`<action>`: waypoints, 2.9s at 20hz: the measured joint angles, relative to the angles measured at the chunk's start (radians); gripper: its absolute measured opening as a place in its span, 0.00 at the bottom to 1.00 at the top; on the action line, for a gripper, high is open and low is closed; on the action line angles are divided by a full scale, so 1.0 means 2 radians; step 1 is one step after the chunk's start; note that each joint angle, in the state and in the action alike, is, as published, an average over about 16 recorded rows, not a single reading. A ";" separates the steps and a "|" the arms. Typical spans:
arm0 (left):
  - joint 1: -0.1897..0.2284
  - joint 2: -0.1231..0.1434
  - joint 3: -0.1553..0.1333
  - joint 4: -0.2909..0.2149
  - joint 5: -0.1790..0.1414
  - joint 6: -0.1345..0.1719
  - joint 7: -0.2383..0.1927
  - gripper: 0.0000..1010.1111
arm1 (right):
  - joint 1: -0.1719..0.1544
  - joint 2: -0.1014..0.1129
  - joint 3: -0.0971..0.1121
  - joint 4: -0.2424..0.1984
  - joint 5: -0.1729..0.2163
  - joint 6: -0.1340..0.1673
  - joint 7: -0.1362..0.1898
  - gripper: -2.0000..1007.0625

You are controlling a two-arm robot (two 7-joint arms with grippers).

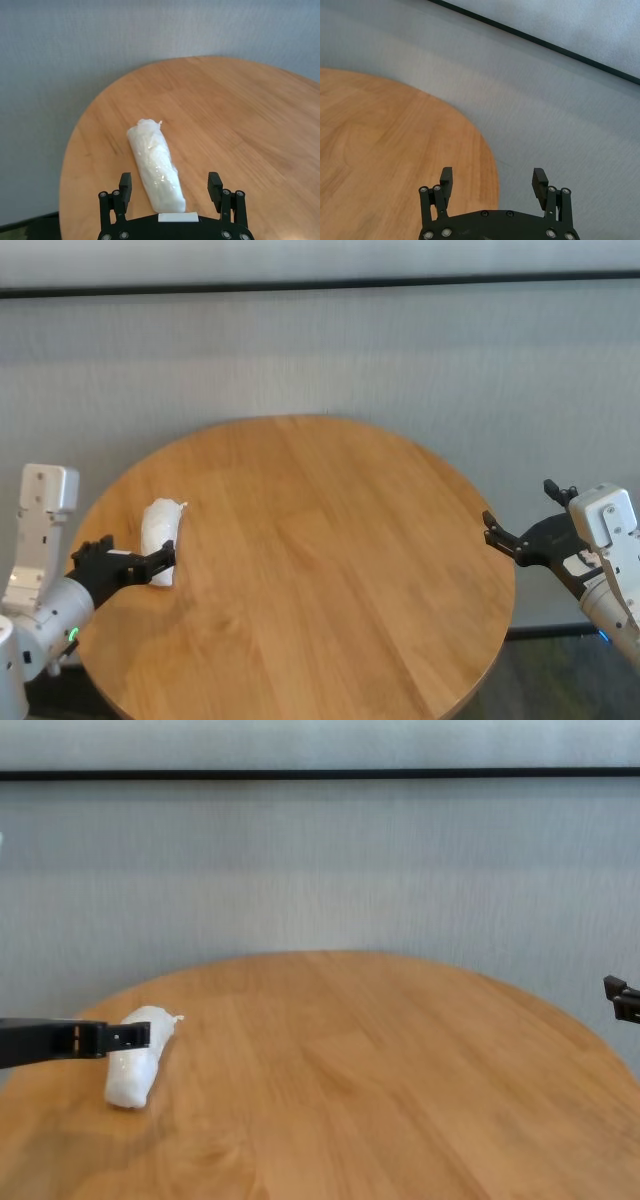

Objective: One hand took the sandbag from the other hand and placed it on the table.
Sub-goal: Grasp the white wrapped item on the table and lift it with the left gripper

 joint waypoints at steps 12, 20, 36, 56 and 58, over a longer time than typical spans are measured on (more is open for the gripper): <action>-0.019 -0.023 0.017 0.041 0.035 -0.014 -0.006 1.00 | 0.000 0.000 0.000 0.000 0.000 0.000 0.000 0.99; -0.036 -0.036 0.023 0.079 0.053 -0.021 -0.013 1.00 | 0.000 0.000 0.000 0.000 0.000 0.000 0.000 0.99; -0.076 -0.061 0.025 0.150 0.083 -0.033 -0.024 1.00 | 0.000 0.000 0.000 0.000 0.000 0.000 0.000 0.99; -0.090 -0.071 0.022 0.163 0.116 -0.015 -0.021 1.00 | 0.000 0.000 0.000 0.000 0.000 0.000 0.000 0.99; -0.090 -0.070 0.021 0.162 0.118 -0.014 -0.021 1.00 | 0.000 0.000 0.000 0.000 0.000 0.000 0.000 0.99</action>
